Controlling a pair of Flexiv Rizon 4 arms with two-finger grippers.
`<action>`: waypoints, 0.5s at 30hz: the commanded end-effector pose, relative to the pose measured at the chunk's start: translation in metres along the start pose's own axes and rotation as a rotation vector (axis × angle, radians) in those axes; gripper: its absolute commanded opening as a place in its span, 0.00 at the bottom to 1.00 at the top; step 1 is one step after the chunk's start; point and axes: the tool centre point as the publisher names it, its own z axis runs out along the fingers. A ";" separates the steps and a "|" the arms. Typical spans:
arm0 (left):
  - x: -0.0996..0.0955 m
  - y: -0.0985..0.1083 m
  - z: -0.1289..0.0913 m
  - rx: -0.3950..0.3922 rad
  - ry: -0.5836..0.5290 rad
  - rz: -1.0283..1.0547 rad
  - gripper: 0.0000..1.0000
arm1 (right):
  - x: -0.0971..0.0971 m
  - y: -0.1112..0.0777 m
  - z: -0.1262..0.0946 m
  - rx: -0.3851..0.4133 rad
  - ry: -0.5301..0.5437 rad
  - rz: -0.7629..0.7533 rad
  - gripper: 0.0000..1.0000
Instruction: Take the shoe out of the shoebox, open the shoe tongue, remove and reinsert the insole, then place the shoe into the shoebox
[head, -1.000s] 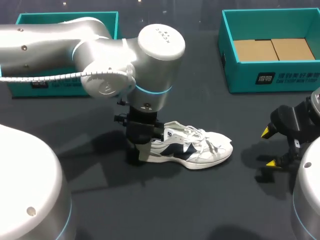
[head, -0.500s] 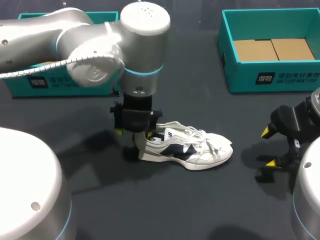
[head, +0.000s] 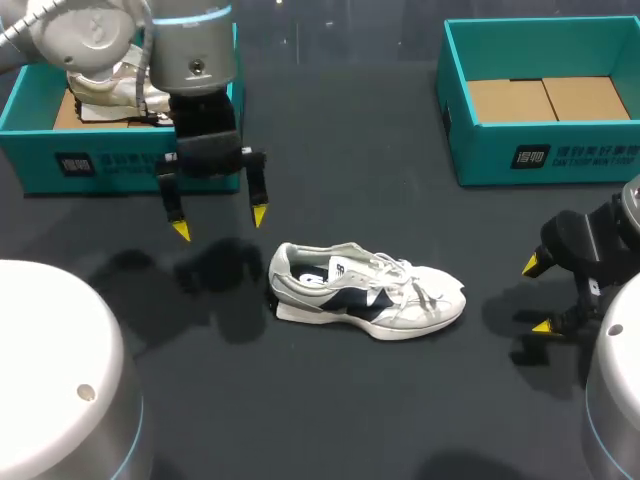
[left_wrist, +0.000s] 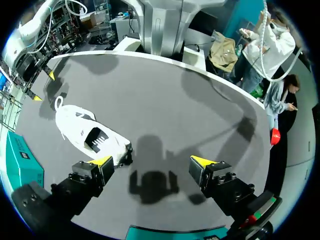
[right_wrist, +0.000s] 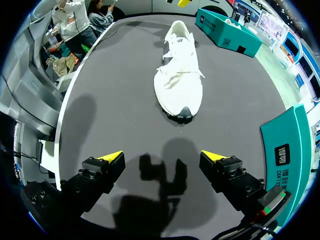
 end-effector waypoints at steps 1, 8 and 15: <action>0.009 0.009 -0.001 0.174 -0.037 -0.061 1.00 | 0.002 0.000 -0.001 0.002 -0.003 0.000 1.00; 0.009 0.009 -0.001 0.174 -0.037 -0.061 1.00 | 0.002 0.000 -0.001 0.002 -0.003 0.000 1.00; 0.019 0.031 0.002 0.344 -0.274 -0.403 1.00 | 0.002 0.000 -0.001 0.002 -0.003 0.000 1.00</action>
